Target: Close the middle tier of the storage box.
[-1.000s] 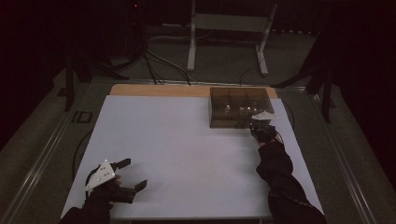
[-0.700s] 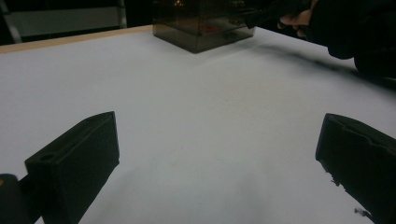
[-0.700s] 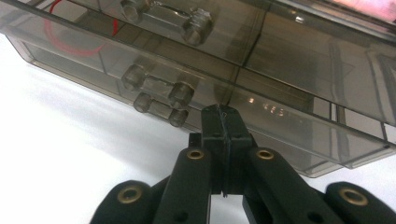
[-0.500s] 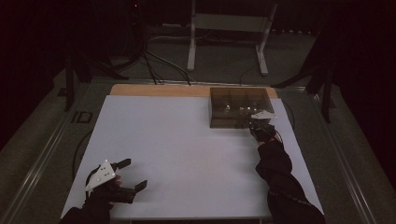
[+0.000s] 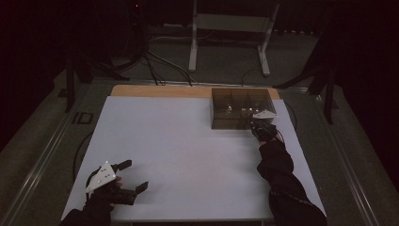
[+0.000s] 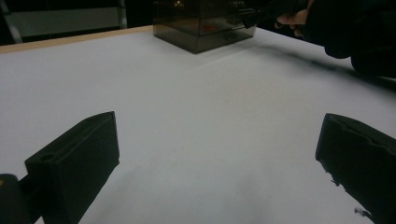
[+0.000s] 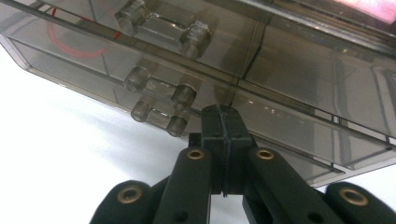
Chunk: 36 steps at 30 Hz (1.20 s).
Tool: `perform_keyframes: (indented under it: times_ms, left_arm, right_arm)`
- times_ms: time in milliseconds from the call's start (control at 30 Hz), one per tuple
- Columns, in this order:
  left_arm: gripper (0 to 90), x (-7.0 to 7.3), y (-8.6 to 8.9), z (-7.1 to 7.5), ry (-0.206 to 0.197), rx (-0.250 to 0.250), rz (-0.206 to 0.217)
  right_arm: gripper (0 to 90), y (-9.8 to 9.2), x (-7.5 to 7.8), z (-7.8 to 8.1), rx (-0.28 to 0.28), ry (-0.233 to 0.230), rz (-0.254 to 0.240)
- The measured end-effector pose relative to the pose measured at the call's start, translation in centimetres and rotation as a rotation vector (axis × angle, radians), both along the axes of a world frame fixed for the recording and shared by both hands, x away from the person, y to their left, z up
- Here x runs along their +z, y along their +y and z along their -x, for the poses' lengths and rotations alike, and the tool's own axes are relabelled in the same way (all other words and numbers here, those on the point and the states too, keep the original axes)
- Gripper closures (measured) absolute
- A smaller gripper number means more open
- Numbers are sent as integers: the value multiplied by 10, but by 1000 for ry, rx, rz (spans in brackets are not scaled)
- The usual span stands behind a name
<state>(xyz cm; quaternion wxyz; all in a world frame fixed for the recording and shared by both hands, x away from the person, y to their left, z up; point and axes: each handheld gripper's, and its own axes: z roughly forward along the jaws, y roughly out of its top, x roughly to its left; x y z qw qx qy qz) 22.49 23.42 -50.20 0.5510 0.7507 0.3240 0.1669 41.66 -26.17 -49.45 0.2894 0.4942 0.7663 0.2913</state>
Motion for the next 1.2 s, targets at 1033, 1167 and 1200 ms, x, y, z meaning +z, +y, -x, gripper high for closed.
perform_keyframes:
  times_ms: [1033, 1167, 1200]
  left_arm:
    - [11, -1, -1, 0, 7, -3, 0]
    - [11, -1, 0, 0, 4, 0, 4]
    - [11, -1, -1, 0, 6, -2, 1]
  right_arm:
    - [900, 1, 2, -2, 7, 1, 9]
    - [900, 1, 4, -1, 3, -7, 24]
    - [900, 1, 4, 0, 1, -8, 28]
